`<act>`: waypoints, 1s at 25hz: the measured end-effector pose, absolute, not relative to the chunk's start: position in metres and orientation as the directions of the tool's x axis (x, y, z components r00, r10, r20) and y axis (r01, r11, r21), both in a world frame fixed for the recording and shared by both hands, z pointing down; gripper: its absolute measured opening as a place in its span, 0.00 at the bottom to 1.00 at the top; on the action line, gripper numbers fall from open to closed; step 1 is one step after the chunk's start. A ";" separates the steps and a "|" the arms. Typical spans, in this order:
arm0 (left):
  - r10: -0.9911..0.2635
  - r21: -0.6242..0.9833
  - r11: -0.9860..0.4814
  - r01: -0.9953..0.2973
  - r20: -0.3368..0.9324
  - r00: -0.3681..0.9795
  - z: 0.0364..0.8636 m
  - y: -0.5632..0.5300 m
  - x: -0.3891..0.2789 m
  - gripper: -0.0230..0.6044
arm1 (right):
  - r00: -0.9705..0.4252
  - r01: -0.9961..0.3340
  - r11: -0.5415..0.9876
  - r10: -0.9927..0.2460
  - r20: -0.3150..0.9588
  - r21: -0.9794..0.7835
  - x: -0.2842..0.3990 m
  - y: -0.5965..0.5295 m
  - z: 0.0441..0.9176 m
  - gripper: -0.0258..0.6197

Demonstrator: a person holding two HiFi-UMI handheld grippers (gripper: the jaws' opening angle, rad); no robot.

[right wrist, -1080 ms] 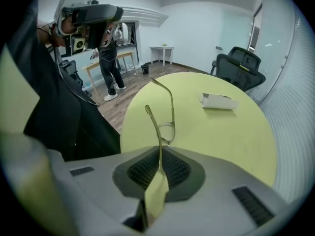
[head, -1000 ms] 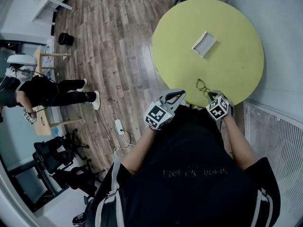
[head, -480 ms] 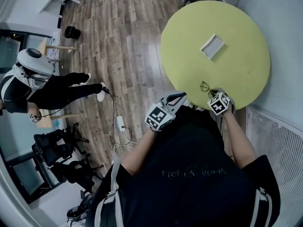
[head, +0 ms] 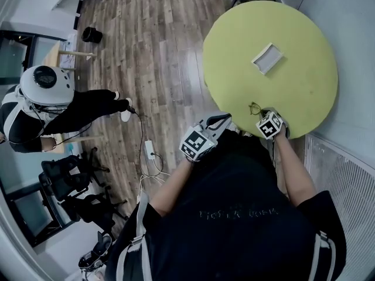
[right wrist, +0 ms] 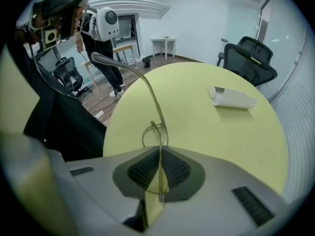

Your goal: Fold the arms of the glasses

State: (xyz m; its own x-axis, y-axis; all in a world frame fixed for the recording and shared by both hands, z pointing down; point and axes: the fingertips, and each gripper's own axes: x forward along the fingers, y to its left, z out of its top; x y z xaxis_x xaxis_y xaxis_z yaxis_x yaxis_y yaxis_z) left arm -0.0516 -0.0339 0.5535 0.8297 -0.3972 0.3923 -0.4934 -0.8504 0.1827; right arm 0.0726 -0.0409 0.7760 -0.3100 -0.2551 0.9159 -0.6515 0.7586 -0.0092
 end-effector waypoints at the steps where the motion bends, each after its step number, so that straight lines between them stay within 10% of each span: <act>1: -0.399 0.183 -0.849 -0.496 0.393 0.829 0.554 -0.034 -0.052 0.07 | -0.306 -0.650 0.760 -0.251 0.918 -0.009 0.072 -0.041 0.778 0.09; 25: -0.387 0.224 -0.851 -0.475 0.345 0.855 0.564 -0.038 -0.030 0.07 | -0.475 -0.735 0.666 -0.370 0.798 -0.129 0.062 -0.031 0.715 0.09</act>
State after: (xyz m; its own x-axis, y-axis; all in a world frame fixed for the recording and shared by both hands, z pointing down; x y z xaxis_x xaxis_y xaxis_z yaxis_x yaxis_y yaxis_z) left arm -0.0302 -0.0376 0.5637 0.8552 -0.3872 0.3446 -0.4754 -0.8508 0.2238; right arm 0.0617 -0.0310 0.7154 -0.4754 -0.3697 0.7983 -0.7347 0.6660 -0.1291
